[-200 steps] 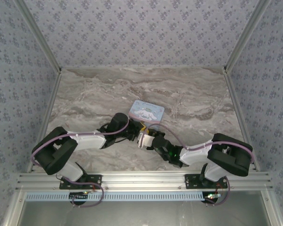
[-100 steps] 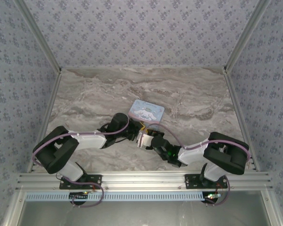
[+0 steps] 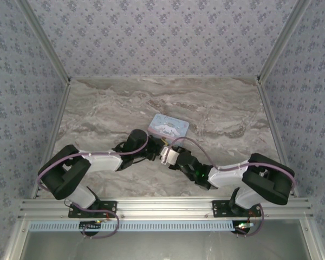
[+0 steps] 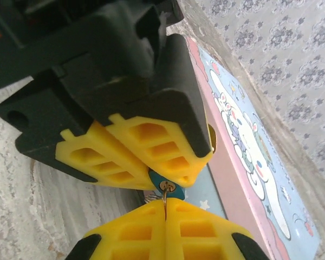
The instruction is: Unlock a padlock with a key
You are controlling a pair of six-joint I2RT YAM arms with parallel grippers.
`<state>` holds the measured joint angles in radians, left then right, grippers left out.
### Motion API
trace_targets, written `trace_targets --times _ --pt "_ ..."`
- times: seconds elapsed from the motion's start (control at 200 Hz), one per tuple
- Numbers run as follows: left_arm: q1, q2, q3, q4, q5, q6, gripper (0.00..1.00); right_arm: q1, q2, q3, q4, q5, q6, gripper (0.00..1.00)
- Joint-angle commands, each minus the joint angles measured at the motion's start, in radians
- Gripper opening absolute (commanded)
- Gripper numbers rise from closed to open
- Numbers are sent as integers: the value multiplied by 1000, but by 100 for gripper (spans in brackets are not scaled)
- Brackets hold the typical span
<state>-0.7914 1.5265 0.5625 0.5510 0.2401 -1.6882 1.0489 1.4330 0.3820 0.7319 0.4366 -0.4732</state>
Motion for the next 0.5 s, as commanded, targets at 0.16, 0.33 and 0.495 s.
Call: trace_targets --times 0.16,0.33,0.495 --pt "-10 -4 13 32 49 -2 0 -50 -40 30 -81 -61 255 0" --pt "-10 -6 8 32 46 -3 0 -53 -34 20 -79 -66 304 0" --pt "-9 -14 8 27 41 14 0 -53 -27 18 -98 -55 298 0"
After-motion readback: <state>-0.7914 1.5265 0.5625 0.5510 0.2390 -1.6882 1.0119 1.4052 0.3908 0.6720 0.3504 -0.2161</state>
